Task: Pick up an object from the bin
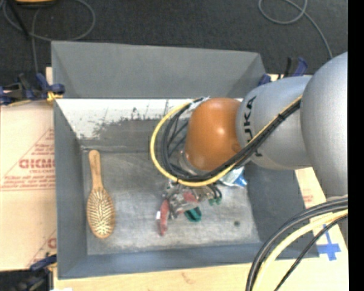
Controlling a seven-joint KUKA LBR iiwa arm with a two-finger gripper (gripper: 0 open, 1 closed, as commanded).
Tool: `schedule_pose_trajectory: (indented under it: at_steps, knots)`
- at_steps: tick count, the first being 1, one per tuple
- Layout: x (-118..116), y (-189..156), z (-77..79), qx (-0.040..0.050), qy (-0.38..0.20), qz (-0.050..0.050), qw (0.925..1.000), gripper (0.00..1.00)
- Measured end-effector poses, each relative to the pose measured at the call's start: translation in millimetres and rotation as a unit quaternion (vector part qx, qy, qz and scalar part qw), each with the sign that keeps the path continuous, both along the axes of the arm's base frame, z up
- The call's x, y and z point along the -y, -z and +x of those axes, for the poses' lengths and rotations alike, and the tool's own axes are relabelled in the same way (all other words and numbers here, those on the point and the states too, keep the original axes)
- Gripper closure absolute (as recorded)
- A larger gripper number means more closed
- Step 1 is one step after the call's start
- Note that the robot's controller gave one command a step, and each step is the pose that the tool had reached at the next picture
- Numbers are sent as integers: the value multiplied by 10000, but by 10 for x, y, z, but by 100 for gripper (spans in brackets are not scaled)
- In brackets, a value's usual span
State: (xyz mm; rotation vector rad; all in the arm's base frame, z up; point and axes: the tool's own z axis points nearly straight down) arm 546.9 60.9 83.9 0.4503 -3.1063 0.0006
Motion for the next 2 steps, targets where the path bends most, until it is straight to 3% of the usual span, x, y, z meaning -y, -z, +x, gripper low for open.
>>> schedule_pose_trajectory:
  at_steps: [1,2]
  knots:
    - [2,-570,5,2,-270,-2,9996,100]
    - [33,-1220,-162,4,275,12,9996,100]
